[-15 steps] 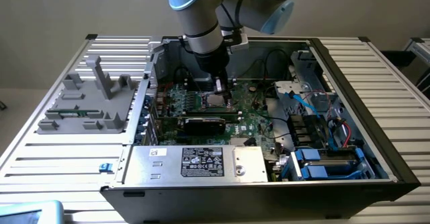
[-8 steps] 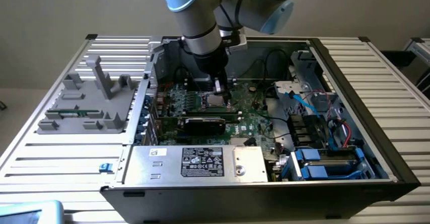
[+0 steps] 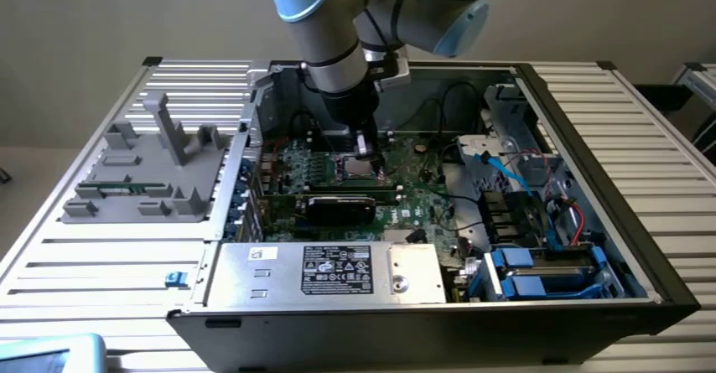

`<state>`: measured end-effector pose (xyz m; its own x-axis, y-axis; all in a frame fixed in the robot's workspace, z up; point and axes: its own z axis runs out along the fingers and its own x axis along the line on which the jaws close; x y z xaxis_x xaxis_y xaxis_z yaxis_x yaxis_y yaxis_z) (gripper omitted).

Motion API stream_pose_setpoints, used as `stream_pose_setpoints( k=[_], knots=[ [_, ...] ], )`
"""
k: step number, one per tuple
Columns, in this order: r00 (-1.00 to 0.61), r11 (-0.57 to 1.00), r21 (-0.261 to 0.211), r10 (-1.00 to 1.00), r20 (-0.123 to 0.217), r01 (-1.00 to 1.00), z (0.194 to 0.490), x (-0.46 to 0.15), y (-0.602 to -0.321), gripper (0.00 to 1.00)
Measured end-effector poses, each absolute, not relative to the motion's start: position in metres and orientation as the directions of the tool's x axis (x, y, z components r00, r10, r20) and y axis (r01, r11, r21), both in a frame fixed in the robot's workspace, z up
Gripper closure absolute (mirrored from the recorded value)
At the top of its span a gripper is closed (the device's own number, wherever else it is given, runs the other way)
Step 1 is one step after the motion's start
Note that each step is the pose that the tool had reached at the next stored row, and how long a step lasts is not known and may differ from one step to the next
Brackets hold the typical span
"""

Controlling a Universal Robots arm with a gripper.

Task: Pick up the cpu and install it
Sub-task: 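Close the cpu cover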

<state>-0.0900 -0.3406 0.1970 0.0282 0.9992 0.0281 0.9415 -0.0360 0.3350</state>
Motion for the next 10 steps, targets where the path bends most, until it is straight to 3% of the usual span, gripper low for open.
stream_pose_setpoints(
  k=[10],
  knots=[
    [0.028,-0.036,0.335,0.999,0.029,0.941,0.1967,-0.0928,-0.3406,0.89]
  ],
)
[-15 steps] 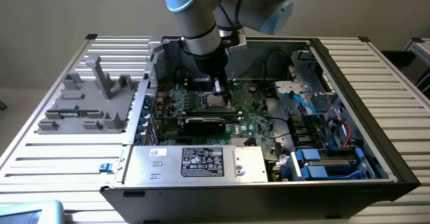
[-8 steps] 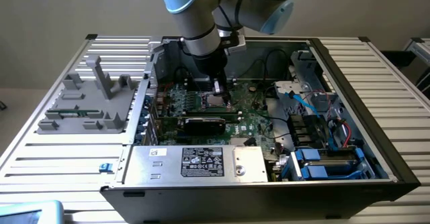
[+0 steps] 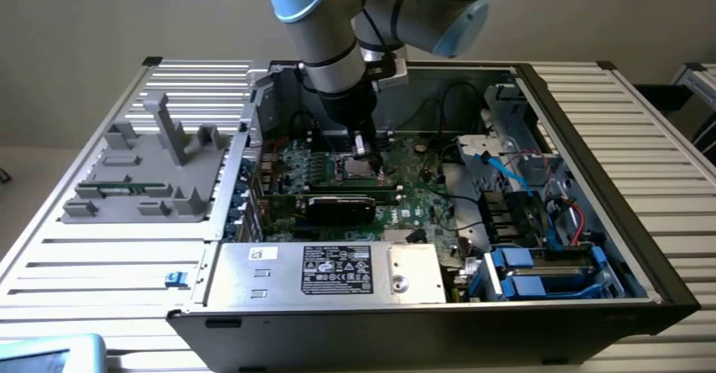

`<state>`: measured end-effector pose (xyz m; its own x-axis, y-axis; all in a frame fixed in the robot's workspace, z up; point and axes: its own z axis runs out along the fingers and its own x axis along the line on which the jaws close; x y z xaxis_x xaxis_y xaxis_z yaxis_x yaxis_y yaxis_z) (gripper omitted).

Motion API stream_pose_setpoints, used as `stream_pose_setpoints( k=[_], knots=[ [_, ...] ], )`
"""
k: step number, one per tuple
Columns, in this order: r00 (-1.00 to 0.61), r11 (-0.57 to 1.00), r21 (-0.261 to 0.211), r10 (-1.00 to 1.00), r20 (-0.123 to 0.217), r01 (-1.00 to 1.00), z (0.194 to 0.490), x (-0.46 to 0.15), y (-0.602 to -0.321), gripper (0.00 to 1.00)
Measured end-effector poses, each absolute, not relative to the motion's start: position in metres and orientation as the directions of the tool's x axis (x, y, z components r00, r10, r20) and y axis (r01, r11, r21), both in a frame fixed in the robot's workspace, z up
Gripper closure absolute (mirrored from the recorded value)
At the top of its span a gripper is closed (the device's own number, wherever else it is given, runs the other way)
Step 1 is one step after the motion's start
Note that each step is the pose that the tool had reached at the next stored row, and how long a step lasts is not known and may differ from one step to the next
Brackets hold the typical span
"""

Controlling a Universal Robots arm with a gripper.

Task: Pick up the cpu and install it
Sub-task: 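Close the cpu cover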

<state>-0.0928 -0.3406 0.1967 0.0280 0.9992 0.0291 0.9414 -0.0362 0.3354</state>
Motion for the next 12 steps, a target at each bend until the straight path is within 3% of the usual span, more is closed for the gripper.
stream_pose_setpoints(
  k=[12],
  knots=[
    [0.028,-0.039,0.335,0.999,0.038,0.941,0.2037,-0.0929,-0.3376,0.89]
  ],
)
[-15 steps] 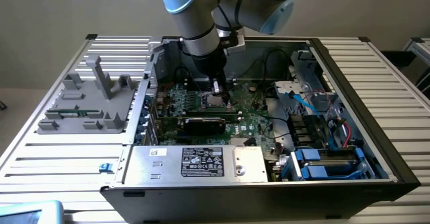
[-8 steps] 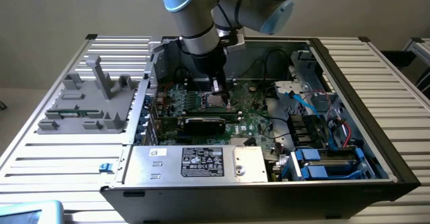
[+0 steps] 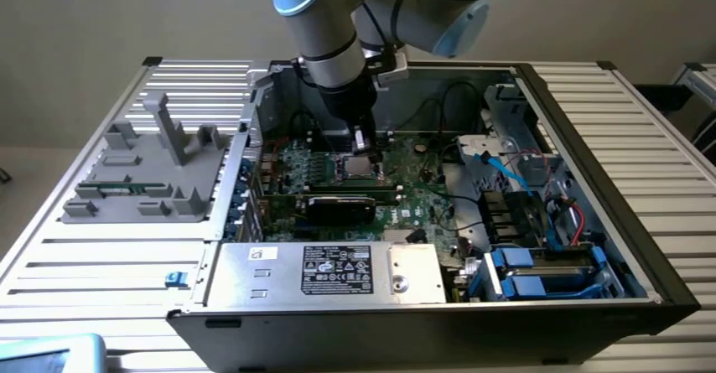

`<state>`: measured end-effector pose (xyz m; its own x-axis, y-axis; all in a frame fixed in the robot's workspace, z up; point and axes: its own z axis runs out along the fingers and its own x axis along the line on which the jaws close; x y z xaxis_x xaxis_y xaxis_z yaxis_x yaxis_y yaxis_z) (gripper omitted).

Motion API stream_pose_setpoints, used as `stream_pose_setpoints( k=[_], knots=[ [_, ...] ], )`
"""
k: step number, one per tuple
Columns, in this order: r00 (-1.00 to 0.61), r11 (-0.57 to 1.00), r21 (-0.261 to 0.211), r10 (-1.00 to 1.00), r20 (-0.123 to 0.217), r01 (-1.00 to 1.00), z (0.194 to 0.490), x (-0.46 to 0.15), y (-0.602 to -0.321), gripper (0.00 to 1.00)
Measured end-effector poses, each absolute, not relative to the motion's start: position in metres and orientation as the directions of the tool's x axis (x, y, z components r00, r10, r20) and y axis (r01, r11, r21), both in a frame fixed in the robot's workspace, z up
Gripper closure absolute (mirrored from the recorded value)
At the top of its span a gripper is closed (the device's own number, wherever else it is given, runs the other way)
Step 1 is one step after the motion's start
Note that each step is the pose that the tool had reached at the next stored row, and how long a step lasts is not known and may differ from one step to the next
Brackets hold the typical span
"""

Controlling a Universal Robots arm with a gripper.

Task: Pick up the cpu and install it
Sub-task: 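Close the cpu cover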

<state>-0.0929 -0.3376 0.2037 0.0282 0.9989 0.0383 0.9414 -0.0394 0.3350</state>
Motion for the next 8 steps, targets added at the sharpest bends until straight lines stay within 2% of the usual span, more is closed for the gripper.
stream_pose_setpoints(
  k=[8],
  knots=[
    [0.028,-0.045,0.335,0.998,0.056,0.941,0.2038,-0.093,-0.3329,0.89]
  ],
)
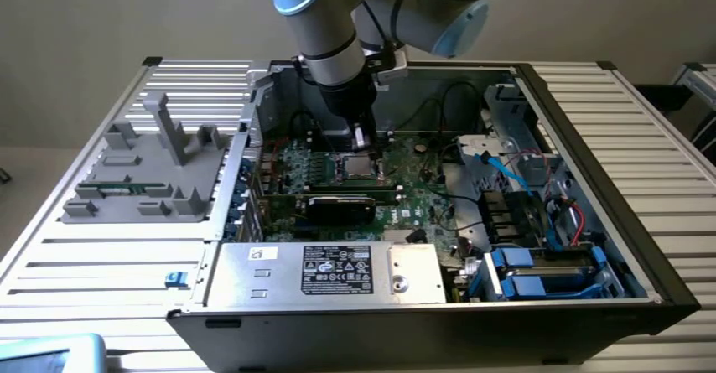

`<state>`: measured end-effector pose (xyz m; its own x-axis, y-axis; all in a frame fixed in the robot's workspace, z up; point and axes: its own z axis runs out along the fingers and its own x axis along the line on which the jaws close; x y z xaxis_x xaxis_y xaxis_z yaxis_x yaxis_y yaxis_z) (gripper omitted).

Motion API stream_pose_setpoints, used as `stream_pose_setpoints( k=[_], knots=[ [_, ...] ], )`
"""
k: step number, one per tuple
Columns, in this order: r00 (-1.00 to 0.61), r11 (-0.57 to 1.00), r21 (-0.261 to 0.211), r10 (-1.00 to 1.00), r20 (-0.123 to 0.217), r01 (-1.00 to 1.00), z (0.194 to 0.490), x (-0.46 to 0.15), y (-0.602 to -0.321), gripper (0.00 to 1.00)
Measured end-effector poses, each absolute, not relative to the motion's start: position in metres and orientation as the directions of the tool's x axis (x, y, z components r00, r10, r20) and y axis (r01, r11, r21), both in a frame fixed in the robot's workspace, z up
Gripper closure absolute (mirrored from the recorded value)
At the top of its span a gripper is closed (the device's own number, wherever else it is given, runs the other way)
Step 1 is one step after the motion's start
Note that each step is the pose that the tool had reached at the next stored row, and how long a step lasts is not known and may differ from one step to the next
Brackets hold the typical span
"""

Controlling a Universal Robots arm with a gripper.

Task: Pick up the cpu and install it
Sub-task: 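Close the cpu cover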

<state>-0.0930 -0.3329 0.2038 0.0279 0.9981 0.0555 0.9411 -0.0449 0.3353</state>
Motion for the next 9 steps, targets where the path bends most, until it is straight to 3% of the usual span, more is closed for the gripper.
stream_pose_setpoints(
  k=[9],
  knots=[
    [0.026,-0.058,0.358,0.995,0.094,0.932,0.2039,-0.0954,-0.3324,0.89]
  ],
)
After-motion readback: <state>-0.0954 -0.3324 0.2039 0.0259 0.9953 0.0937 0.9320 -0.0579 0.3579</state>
